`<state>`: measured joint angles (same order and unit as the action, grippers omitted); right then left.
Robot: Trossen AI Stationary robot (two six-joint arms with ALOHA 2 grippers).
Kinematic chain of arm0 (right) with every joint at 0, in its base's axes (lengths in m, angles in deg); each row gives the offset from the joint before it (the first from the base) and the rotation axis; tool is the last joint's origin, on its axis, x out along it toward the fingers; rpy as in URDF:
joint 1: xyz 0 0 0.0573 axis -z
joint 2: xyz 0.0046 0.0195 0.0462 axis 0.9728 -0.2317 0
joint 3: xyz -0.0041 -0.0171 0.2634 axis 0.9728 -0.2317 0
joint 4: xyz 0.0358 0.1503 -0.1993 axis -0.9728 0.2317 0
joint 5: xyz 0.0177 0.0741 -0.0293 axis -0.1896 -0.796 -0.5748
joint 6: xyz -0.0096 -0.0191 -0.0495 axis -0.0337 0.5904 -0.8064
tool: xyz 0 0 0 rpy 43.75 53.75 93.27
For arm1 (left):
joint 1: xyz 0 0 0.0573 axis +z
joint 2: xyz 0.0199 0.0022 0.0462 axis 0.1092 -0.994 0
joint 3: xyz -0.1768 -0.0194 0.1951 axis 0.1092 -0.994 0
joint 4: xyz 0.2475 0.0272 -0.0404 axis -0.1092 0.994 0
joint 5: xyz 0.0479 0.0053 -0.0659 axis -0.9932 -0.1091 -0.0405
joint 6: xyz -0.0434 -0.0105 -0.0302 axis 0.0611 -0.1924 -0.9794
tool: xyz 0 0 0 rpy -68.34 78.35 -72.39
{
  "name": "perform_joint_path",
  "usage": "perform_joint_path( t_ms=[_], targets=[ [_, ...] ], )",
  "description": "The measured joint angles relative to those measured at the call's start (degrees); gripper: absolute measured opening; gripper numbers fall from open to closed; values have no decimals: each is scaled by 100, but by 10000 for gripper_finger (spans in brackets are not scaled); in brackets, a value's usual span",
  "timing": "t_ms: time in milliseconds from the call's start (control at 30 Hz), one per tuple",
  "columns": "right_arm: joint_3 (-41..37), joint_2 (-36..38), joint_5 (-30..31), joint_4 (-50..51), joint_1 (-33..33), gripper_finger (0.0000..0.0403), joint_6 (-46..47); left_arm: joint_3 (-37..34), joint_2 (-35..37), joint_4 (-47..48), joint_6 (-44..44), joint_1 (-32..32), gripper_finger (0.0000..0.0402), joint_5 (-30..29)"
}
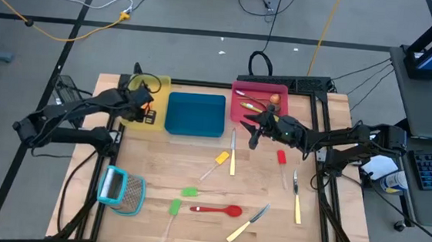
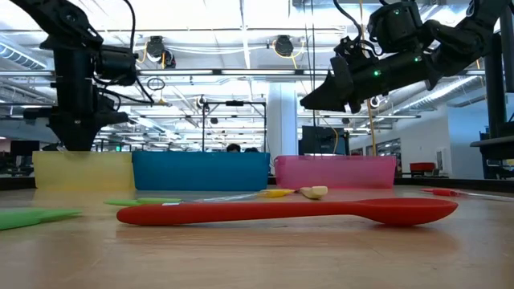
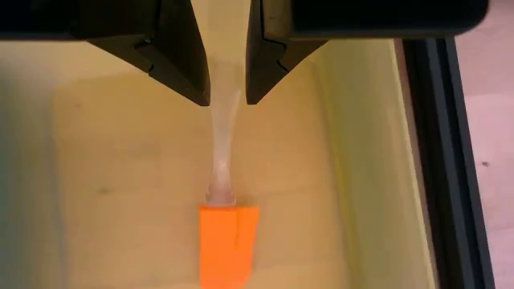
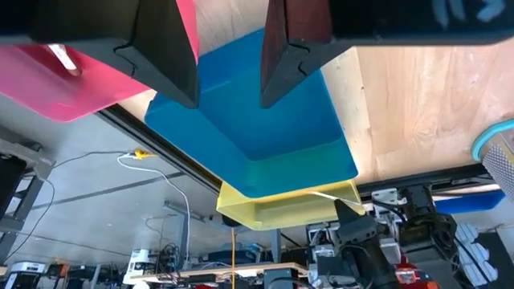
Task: Pick & Place Kitchen Items
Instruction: Put the orange spatula into the yellow bin, then put the red spatula into the yellow bin
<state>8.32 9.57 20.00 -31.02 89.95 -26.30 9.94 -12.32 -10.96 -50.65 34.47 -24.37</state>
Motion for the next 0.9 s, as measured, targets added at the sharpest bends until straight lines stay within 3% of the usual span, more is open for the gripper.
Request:
perform_joint_path(
  t_ms=[167, 433, 767, 900],
  targets=[
    [2, 0, -2, 39, 0, 128, 1, -224, 2, -58, -175, -113, 88, -2],
    [1, 0, 2, 34, 0, 128, 1, -306, -4, -668, -148, -3, 88, -605],
    [1, 0, 6, 34, 0, 128, 0, -306, -4, -1917, 600, 384, 88, -697],
    [2, 0, 9, 34, 0, 128, -8, -306, -4, -2165, 881, 310, 88, -348]
  ],
)
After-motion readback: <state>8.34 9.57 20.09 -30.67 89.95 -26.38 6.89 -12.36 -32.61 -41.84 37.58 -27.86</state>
